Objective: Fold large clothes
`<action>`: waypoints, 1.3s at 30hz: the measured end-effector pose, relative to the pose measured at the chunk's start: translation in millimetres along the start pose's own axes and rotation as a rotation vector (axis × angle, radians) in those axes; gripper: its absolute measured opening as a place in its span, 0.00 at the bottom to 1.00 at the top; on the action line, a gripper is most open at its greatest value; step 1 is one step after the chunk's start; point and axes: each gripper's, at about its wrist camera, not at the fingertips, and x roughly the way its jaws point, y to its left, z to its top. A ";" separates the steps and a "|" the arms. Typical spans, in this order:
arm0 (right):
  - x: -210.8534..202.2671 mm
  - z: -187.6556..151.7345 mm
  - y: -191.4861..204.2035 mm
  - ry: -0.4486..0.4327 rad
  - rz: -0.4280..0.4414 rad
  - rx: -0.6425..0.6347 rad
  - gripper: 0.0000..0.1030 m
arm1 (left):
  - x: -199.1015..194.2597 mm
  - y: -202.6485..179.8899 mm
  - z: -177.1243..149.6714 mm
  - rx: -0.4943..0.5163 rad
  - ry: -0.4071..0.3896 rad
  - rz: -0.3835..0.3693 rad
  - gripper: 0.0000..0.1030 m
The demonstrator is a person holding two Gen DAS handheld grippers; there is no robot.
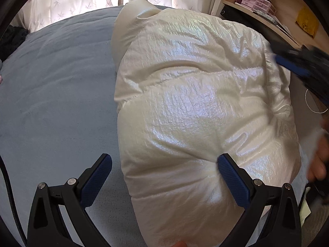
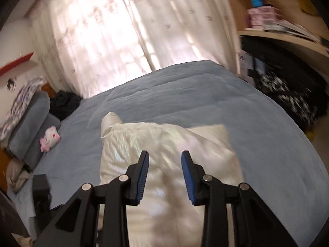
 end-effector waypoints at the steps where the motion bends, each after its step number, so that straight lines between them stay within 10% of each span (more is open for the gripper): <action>1: 10.8 0.8 -1.9 0.014 -0.020 0.001 0.32 | 0.5 -0.9 -0.2 0.000 0.002 -0.002 0.99; 5: 69.7 -11.5 -28.8 0.159 -0.074 0.031 0.30 | 4.0 2.5 6.3 -0.020 0.008 -0.064 0.99; 14: 97.7 -23.1 -68.8 0.169 -0.050 0.101 0.30 | 5.9 1.4 14.1 -0.030 0.007 -0.119 0.99; 39: 79.6 -24.8 -58.8 0.177 -0.033 0.156 0.34 | -25.6 -4.0 24.8 0.023 -0.048 0.053 0.99</action>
